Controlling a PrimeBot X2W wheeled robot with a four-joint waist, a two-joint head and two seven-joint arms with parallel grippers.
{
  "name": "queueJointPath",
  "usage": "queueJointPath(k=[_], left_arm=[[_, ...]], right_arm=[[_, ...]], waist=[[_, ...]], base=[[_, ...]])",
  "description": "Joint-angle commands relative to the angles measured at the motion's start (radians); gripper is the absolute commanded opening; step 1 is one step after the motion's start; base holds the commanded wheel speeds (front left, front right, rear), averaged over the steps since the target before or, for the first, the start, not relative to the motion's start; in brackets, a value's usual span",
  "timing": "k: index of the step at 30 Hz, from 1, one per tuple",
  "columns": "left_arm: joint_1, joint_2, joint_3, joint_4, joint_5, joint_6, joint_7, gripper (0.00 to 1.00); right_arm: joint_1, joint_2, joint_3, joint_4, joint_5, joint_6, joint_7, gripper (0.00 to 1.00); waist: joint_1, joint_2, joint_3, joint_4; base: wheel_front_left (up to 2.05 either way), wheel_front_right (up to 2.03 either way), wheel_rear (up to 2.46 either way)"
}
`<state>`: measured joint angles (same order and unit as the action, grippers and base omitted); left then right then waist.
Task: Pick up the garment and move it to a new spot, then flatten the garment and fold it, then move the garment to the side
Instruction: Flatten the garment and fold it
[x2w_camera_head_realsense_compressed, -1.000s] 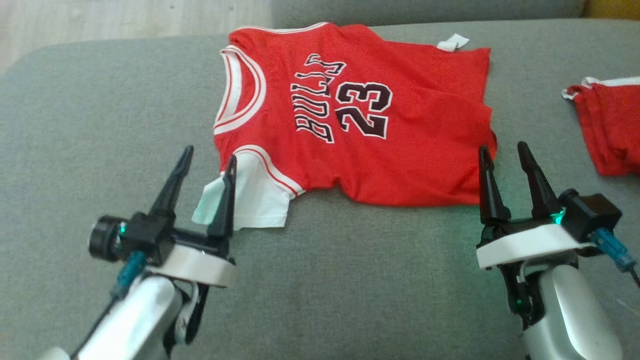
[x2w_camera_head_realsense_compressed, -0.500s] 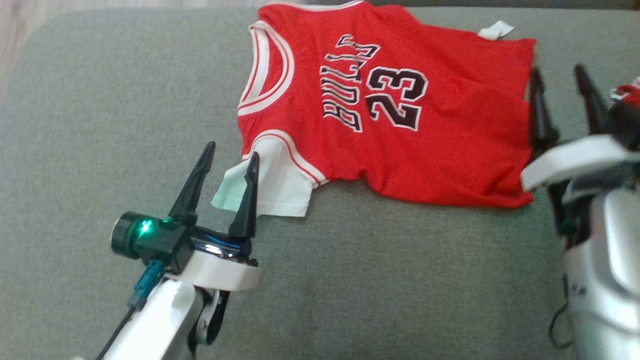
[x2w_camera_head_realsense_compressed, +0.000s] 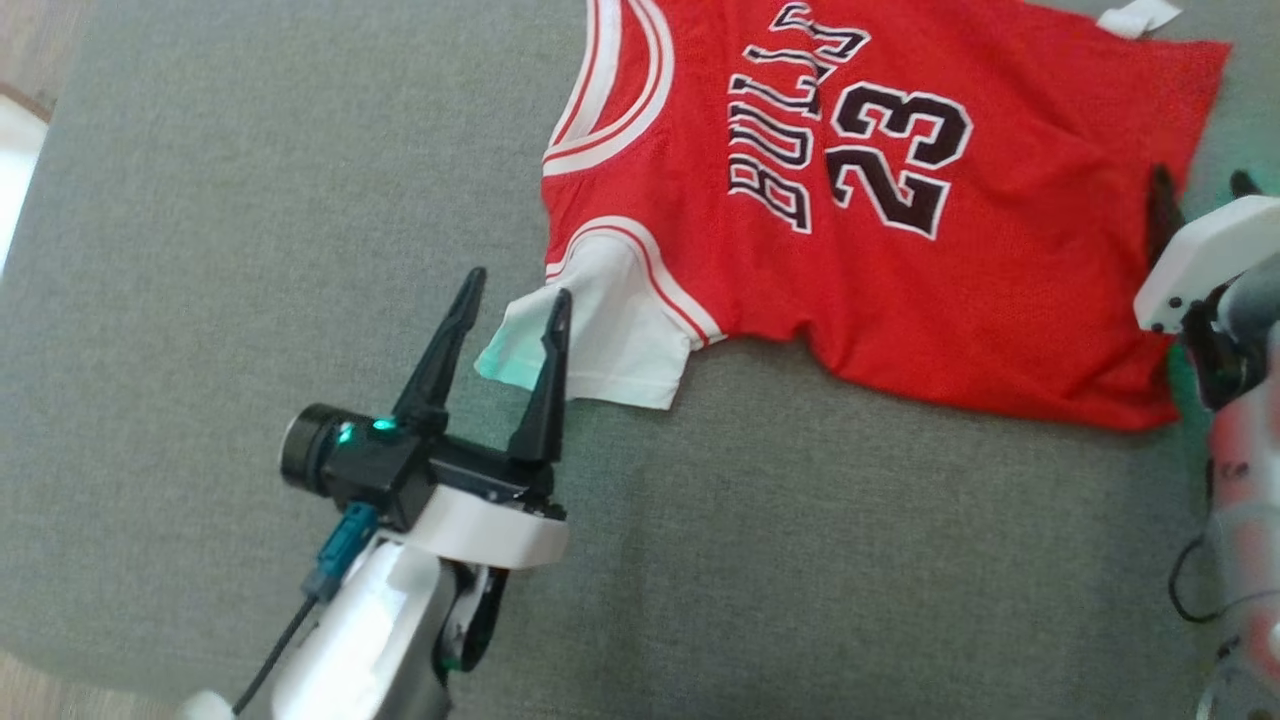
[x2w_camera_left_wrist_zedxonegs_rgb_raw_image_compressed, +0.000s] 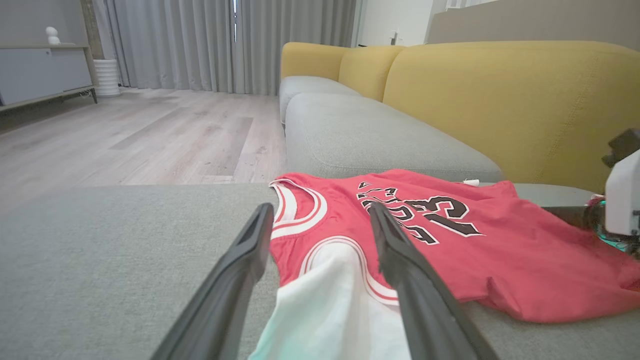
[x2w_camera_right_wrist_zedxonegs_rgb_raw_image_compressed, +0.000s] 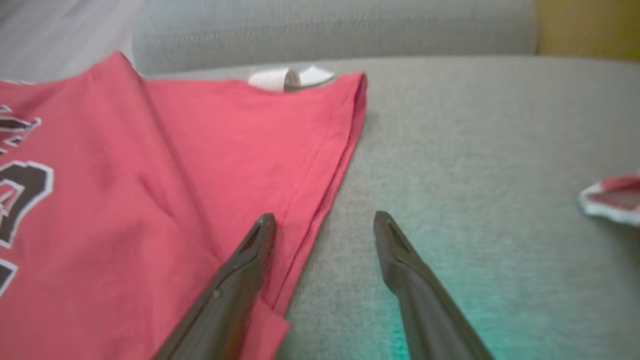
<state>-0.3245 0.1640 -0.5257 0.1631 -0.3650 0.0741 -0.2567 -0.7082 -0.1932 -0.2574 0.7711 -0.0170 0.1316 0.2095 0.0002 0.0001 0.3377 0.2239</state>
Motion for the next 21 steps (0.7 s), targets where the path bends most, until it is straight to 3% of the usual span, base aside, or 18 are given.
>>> queueJointPath(k=[1, 6, 7, 21], left_arm=[[-0.042, -0.007, 0.040, -0.021, 0.015, -0.010, -0.005, 1.00], [-0.057, -0.049, 0.056, -0.008, 0.050, -0.042, -0.005, 1.00], [-0.061, -0.061, 0.064, -0.005, 0.060, -0.053, -0.005, 1.00], [-0.065, -0.104, 0.108, -0.006, 0.096, -0.103, -0.005, 1.00]], right_arm=[[-0.046, 0.005, 0.014, -0.004, -0.001, -0.001, 0.010, 1.00], [-0.109, -0.015, 0.033, 0.094, -0.020, -0.001, 0.023, 1.00], [-0.131, -0.028, 0.062, 0.123, -0.023, -0.001, 0.025, 0.00], [-0.369, -0.205, 0.089, 0.164, -0.088, -0.001, -0.122, 0.00]], waist=[[-0.0002, -0.0001, 0.020, 0.014], [-0.0002, -0.0001, 0.049, 0.030], [-0.0002, -0.0001, 0.055, 0.036], [-0.0002, -0.0001, 0.076, 0.088]], base=[[0.00, 0.00, 0.00], [0.00, 0.00, 0.00], [0.00, 0.00, 0.00], [0.00, 0.00, 0.00]])
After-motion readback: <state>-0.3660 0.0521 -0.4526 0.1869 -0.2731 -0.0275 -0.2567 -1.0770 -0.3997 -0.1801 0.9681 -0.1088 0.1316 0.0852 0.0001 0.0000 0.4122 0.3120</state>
